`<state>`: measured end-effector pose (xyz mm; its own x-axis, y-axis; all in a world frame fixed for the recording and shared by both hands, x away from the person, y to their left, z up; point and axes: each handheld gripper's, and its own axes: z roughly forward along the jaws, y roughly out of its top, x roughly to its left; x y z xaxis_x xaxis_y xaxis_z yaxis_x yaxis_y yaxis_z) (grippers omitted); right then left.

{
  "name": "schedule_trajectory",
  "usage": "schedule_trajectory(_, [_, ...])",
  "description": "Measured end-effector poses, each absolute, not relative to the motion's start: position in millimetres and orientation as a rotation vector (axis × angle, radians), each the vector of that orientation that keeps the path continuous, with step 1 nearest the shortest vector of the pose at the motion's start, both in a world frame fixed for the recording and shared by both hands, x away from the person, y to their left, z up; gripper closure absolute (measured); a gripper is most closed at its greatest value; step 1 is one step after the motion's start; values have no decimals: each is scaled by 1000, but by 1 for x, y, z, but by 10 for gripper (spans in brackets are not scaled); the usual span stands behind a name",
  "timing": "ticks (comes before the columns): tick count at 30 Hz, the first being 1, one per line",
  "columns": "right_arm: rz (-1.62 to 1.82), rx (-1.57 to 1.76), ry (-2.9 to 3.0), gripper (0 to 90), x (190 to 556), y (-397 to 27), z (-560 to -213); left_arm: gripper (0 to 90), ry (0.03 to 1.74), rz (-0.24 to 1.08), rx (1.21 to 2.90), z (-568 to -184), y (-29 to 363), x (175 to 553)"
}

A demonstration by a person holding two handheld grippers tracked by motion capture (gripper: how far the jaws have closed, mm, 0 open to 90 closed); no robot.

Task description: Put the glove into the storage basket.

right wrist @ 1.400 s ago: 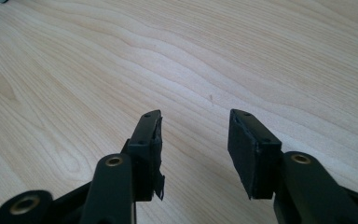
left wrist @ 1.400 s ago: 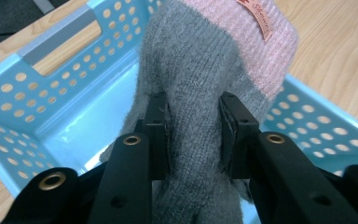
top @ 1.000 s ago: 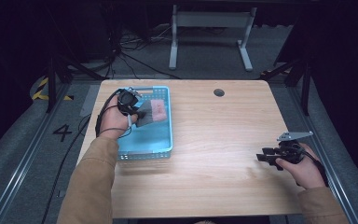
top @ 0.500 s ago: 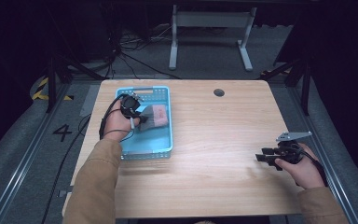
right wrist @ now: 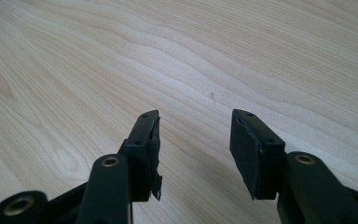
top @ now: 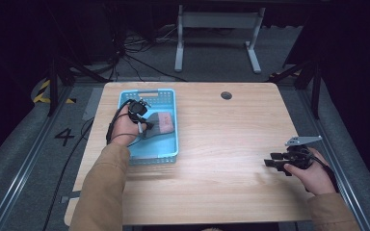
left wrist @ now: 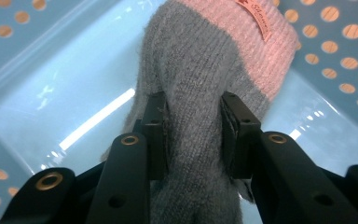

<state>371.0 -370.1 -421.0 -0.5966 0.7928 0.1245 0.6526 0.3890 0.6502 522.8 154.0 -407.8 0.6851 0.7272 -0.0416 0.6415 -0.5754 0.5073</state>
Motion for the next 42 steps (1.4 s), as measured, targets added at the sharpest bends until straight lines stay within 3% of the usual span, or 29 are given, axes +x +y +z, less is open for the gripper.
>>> schedule_trajectory(7, [1000, 1266, 2429, 534, 371, -368, -421, 633, 1111, 284, 2373, -414, 152, 527])
schedule_trajectory(12, [1018, 1263, 2417, 530, 370, -369, -418, 502, 1147, 345, 2276, -423, 158, 530])
schedule_trajectory(13, [1014, 1262, 2420, 529, 370, -369, -418, 443, 1150, 357, 2238, -424, 161, 529])
schedule_trajectory(19, [1014, 1253, 2433, 525, 371, -366, -419, 400, 1233, 365, 2139, -414, 169, 516])
schedule_trajectory(23, [1015, 1245, 2436, 525, 373, -364, -419, 464, 1252, 346, 2125, -410, 170, 506])
schedule_trajectory(24, [1013, 1243, 2441, 525, 373, -363, -419, 514, 1256, 329, 2120, -409, 170, 502])
schedule_trajectory(25, [1014, 1236, 2444, 525, 374, -361, -419, 627, 1277, 312, 2114, -408, 171, 498])
schedule_trajectory(26, [1014, 1236, 2444, 525, 374, -361, -419, 627, 1276, 310, 2117, -407, 173, 495])
schedule_trajectory(29, [1019, 1215, 2449, 529, 376, -358, -418, 789, 1338, 247, 2087, -409, 175, 489])
schedule_trajectory(32, [1023, 1207, 2449, 529, 377, -355, -418, 867, 1388, 247, 2123, -410, 174, 486])
schedule_trajectory(42, [1042, 1187, 2456, 528, 380, -351, -416, 897, 1481, 260, 2119, -409, 167, 485])
